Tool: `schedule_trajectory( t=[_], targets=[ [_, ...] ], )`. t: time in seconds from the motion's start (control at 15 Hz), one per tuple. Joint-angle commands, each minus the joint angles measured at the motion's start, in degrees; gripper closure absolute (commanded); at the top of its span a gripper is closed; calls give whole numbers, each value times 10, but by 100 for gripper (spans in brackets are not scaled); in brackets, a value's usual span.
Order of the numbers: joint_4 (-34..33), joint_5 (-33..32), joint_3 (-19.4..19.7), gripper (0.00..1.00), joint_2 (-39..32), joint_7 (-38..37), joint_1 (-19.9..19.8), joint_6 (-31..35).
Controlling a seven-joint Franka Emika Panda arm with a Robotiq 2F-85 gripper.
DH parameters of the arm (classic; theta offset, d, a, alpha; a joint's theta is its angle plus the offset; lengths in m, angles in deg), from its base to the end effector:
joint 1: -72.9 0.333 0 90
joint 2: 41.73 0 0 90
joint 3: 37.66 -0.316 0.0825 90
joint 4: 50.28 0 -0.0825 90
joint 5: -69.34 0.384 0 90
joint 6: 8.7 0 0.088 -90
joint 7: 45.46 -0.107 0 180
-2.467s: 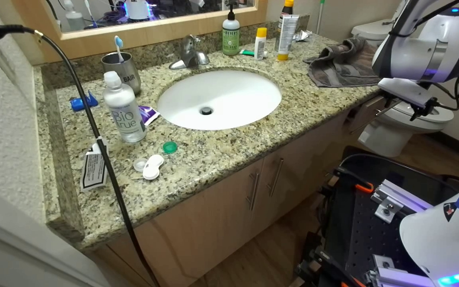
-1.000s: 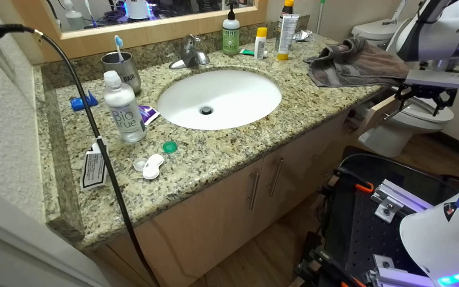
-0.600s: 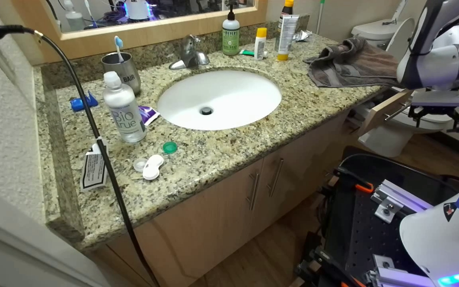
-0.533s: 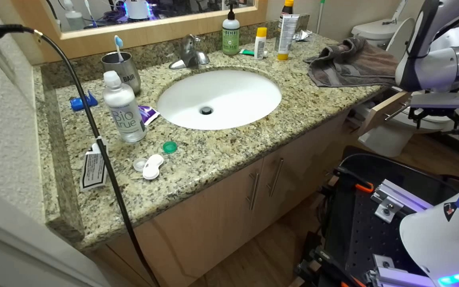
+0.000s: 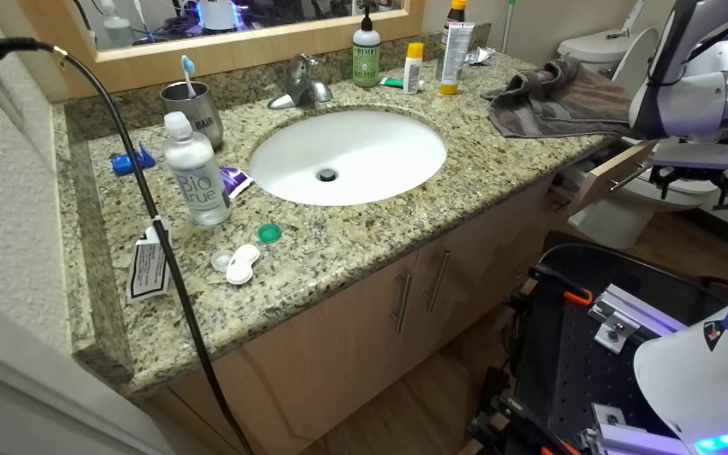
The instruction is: Open the top drawer below the towel
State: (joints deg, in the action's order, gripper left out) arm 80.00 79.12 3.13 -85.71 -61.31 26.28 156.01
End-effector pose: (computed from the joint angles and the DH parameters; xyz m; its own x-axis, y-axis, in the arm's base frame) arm -0.0212 -0.5221 0.1081 -0.2110 -0.9651 0.1553 -0.8873 0.2557 0.3837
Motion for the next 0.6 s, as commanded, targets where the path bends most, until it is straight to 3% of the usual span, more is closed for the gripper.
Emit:
schedule_trajectory(
  t=[0.0, 0.27, 0.47, 0.53],
  targets=[
    [33, 22, -51, 0, 87, 77, -88, 28],
    [12, 51, -148, 0, 153, 174, -242, -32],
    [-5, 133, -230, 0, 176, 288, -361, -76],
    [-7, 134, -257, 0, 185, 299, -402, -95]
  ],
)
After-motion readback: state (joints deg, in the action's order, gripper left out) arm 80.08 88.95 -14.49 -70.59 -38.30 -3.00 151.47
